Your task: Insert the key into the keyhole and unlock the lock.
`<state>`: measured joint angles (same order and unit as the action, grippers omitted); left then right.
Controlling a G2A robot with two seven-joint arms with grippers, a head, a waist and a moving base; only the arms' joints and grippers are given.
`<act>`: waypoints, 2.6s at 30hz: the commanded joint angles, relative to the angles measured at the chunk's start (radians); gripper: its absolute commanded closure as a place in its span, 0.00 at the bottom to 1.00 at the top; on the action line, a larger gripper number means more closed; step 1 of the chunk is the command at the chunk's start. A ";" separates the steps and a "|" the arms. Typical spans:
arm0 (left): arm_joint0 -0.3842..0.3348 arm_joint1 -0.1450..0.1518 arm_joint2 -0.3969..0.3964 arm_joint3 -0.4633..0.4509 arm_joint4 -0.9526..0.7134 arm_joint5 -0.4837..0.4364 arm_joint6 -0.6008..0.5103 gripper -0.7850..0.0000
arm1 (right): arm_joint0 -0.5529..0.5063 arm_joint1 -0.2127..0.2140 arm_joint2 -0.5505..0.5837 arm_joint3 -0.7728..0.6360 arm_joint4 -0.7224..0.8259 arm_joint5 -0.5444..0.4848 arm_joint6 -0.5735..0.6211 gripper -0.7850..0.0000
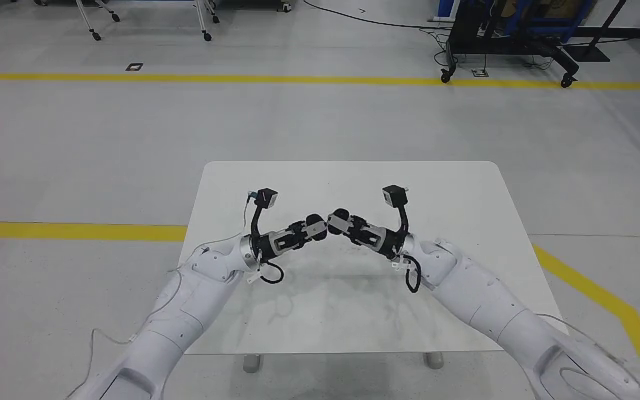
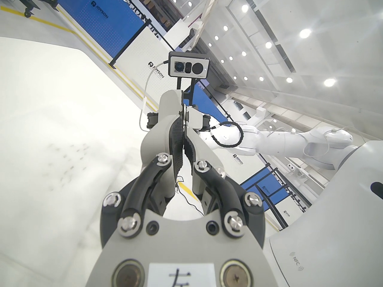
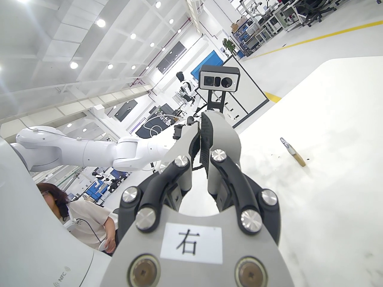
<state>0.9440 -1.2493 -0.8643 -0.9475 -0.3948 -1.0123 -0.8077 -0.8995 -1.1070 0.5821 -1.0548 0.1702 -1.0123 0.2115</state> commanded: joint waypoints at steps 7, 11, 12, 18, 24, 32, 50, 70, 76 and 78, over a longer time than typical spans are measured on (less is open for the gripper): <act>-0.001 -0.007 -0.015 0.013 0.006 0.000 0.000 1.00 | -0.019 -0.015 0.035 0.006 -0.028 0.000 0.007 1.00; 0.003 -0.010 -0.030 0.012 0.008 0.000 0.000 1.00 | -0.028 -0.020 0.048 0.007 -0.029 0.000 0.030 1.00; 0.005 -0.010 -0.035 0.012 0.008 0.000 0.000 1.00 | -0.029 -0.021 0.052 0.007 -0.028 0.000 0.037 1.00; 0.013 -0.014 -0.054 0.008 0.014 0.000 0.000 1.00 | -0.042 -0.028 0.074 0.007 -0.015 0.000 0.075 1.00; 0.021 -0.018 -0.061 0.003 0.019 0.000 0.000 0.66 | -0.054 -0.032 0.099 0.003 -0.002 0.000 0.103 1.00; 0.027 -0.018 -0.059 -0.007 0.019 0.000 0.000 0.62 | -0.066 -0.039 0.126 0.003 0.006 0.000 0.137 1.00; 0.019 -0.015 -0.047 0.001 0.007 0.000 0.000 1.00 | -0.075 -0.061 0.159 0.024 -0.002 0.000 0.204 0.00; -0.040 0.006 0.075 0.034 -0.022 0.092 -0.093 1.00 | -0.123 0.002 0.291 0.028 -0.202 0.056 0.268 0.32; -0.076 0.005 0.147 0.058 -0.056 0.116 -0.117 1.00 | -0.182 0.023 0.315 -0.075 -0.172 0.078 0.342 0.29; -0.083 0.007 0.165 0.065 -0.059 0.112 -0.112 1.00 | -0.186 0.026 0.315 -0.093 -0.151 0.093 0.376 0.51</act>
<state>0.8636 -1.2431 -0.7078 -0.8856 -0.4532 -0.8980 -0.9223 -1.0850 -1.0819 0.8970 -1.1416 0.0102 -0.9267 0.5718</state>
